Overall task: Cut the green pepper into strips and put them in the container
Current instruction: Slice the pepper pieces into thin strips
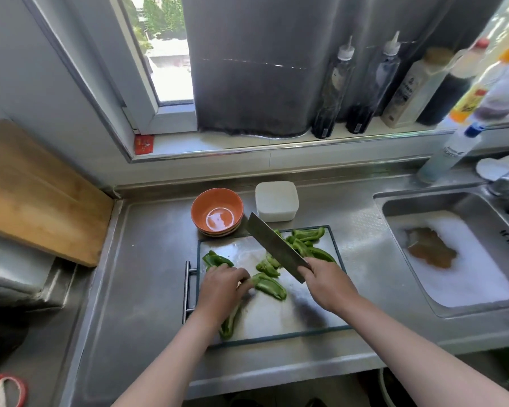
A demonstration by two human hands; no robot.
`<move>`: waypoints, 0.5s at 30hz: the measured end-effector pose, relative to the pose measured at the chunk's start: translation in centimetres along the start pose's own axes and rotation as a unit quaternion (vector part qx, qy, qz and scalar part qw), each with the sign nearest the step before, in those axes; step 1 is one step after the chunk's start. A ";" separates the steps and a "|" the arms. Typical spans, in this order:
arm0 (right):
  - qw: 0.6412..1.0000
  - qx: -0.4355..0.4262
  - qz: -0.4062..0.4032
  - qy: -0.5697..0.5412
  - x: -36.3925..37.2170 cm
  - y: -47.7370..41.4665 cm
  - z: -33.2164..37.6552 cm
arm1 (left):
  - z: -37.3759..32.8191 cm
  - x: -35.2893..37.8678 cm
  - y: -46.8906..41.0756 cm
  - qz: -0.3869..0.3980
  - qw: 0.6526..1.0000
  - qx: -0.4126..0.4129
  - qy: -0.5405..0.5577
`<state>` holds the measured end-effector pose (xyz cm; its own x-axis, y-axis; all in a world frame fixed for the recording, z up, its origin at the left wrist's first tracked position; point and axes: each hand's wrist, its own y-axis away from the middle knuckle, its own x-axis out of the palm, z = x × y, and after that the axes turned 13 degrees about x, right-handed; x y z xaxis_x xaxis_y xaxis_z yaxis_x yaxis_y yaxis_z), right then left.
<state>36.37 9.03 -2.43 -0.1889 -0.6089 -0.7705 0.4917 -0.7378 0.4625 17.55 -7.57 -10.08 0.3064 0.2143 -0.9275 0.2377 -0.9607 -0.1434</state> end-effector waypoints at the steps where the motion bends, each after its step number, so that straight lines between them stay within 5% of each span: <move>1: 1.000 0.004 -0.004 0.003 -0.2 -0.1 -0.3 | -0.2 -0.2 -0.3 -0.016 0.999 0.018 0.036; 5: 0.999 0.028 -0.026 0.008 -1.2 0.2 -1.8 | -3.7 0.4 -3.9 0.057 0.987 0.090 0.123; 10: 0.998 0.057 -0.026 -0.003 -2.5 1.3 -5.0 | -6.8 3.7 -6.8 0.185 0.969 0.160 0.042; 15: 0.997 0.076 0.003 -0.005 -3.0 2.1 -8.4 | -7.5 5.6 -6.5 0.071 0.989 0.113 0.071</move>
<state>45.12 11.78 -2.86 -0.1942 -0.6159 -0.7635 0.3593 -0.7689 0.5289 24.65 1.22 -11.75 0.4512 0.0822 -0.8887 -0.0233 -0.9943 -0.1038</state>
